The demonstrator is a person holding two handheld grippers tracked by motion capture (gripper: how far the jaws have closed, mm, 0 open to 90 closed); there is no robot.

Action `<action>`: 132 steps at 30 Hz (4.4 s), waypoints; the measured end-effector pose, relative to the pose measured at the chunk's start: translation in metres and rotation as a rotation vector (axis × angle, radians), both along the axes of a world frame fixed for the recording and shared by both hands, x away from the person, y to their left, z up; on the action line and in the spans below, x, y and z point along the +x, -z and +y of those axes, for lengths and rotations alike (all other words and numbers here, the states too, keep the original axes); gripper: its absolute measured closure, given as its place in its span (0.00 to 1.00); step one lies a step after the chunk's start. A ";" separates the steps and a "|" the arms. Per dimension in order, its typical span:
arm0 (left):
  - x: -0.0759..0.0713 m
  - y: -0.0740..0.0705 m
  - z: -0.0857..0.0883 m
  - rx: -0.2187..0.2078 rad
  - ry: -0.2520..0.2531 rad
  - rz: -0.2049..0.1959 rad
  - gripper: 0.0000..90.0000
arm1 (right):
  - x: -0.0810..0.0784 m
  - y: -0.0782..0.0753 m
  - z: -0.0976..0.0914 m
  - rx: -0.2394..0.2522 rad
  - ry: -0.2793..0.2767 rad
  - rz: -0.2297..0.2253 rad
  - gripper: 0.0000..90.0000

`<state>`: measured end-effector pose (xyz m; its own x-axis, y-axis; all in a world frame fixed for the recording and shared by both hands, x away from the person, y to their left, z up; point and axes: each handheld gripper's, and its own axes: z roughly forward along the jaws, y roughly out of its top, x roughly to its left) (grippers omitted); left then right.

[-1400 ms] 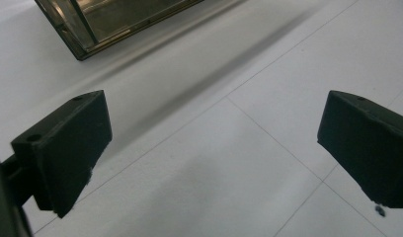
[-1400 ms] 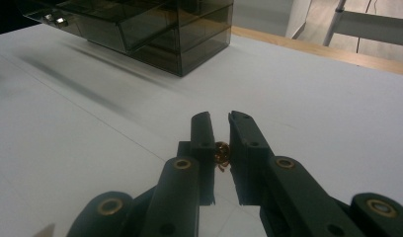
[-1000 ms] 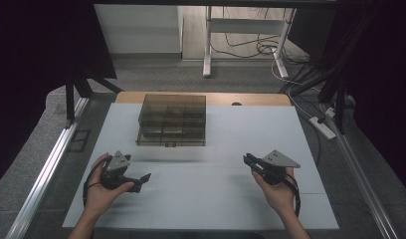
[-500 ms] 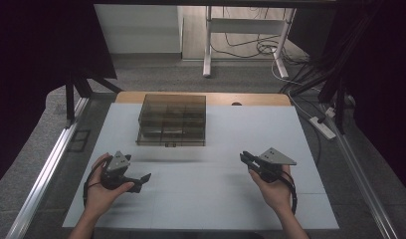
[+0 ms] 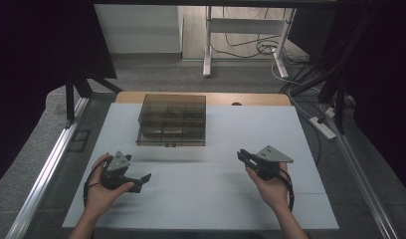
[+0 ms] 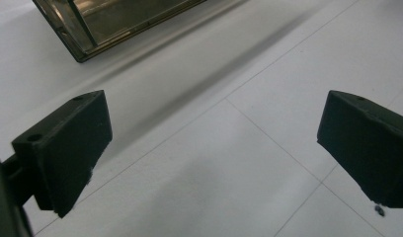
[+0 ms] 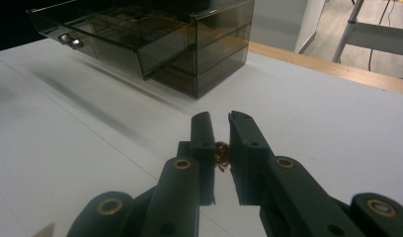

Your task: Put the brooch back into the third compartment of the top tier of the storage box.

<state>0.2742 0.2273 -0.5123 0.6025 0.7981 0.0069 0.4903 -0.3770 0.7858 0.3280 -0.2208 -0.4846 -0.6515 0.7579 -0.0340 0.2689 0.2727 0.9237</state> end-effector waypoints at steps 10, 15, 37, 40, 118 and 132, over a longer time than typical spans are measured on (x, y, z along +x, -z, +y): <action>0.000 0.000 0.000 0.002 0.000 0.000 0.01 | 0.003 -0.001 0.006 0.001 -0.008 -0.003 0.90; 0.000 0.000 0.000 0.002 0.002 -0.002 0.01 | 0.004 -0.001 0.008 0.003 -0.010 0.000 0.90; 0.000 0.000 0.000 -0.001 0.003 -0.002 0.01 | 0.012 -0.004 0.022 0.009 -0.023 -0.004 0.90; 0.000 0.000 0.000 0.000 0.003 -0.001 0.01 | 0.013 -0.005 0.023 0.009 -0.025 -0.003 0.90; 0.001 0.000 -0.001 -0.001 0.010 -0.002 0.02 | 0.042 -0.029 0.063 0.007 -0.061 -0.025 0.90; 0.000 -0.001 -0.001 -0.004 0.009 -0.004 0.03 | 0.045 -0.030 0.070 0.008 -0.069 -0.024 0.90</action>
